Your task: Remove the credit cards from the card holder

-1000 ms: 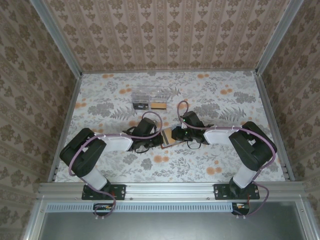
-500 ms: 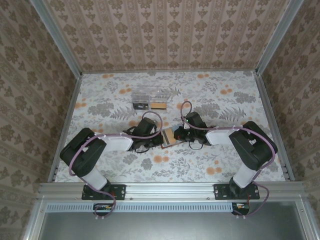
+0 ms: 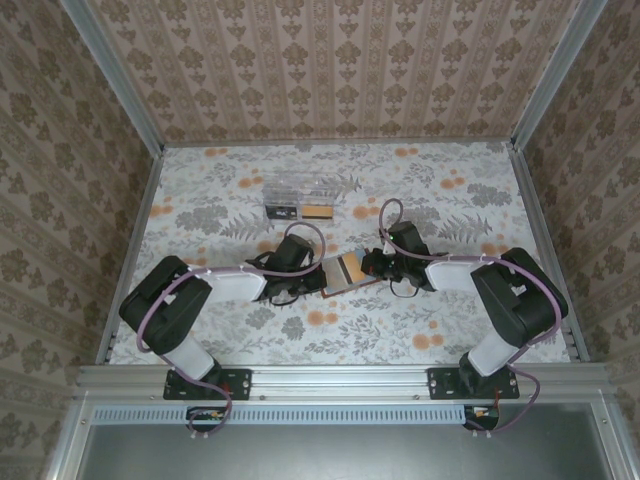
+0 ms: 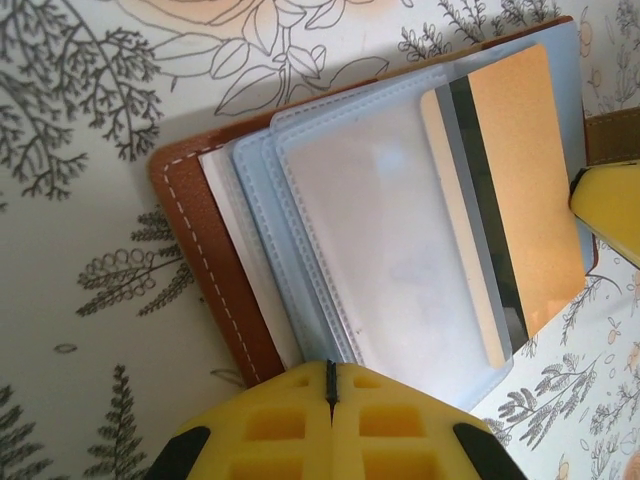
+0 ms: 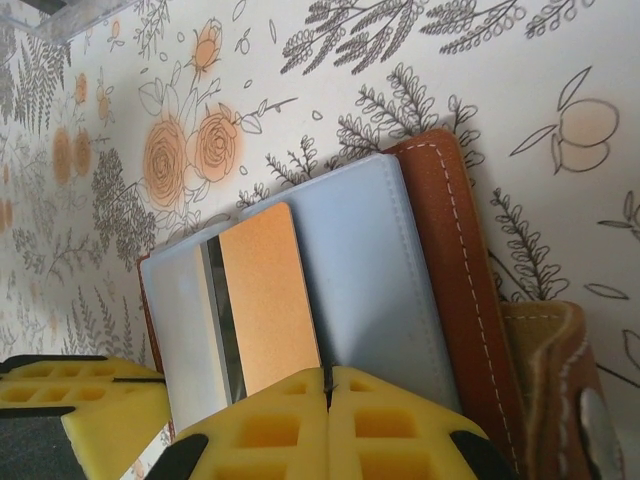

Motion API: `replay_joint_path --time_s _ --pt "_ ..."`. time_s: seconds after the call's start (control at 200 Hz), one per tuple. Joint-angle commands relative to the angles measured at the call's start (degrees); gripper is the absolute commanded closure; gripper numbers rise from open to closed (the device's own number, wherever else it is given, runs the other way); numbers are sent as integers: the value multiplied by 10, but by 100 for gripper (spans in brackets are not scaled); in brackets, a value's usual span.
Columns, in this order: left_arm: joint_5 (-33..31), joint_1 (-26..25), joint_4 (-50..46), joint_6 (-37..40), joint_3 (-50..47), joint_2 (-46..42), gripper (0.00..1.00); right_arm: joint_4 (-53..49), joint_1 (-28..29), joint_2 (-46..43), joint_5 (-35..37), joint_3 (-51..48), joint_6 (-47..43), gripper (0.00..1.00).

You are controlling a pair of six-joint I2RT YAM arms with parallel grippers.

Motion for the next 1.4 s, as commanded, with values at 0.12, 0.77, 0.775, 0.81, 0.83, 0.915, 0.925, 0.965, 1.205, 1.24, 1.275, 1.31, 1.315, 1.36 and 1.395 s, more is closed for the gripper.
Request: replay_joint_path --time_s 0.12,0.77,0.775,0.81,0.83,0.915,0.925,0.965,1.205,1.24,1.275,1.31,1.315,1.36,1.395 --pt "-37 -2 -112 44 47 -55 73 5 0 3 -30 -2 -4 100" --pt "19 -25 -79 42 150 103 98 9 1 37 -72 24 -18 90" --pt "18 -26 -79 42 150 103 98 10 1 37 -72 24 -18 90" --pt "17 -27 -79 40 148 104 98 12 1 38 -75 24 -17 89" --pt "17 -27 -79 39 146 105 98 13 1 39 -77 25 -16 88" --pt "15 -30 -75 36 140 102 98 20 1 44 -88 26 -14 87" --pt "15 -29 -75 36 140 101 98 20 1 44 -90 27 -13 87" --pt "14 -30 -74 35 137 101 98 25 0 49 -93 28 -11 87" --pt "17 -31 -63 31 128 100 100 59 1 72 -116 27 9 85" --pt "17 -31 -63 30 127 100 100 61 2 71 -116 26 10 85" --pt "17 -30 -62 30 126 100 100 63 2 71 -117 26 10 85" --pt "17 -30 -62 30 125 100 100 62 2 71 -116 25 10 84" --pt "18 -31 -62 30 125 100 100 62 2 72 -117 26 10 84" --pt "18 -31 -61 30 125 100 100 63 3 73 -120 27 9 84" --pt "18 -31 -60 30 124 100 100 63 3 74 -123 28 10 84"
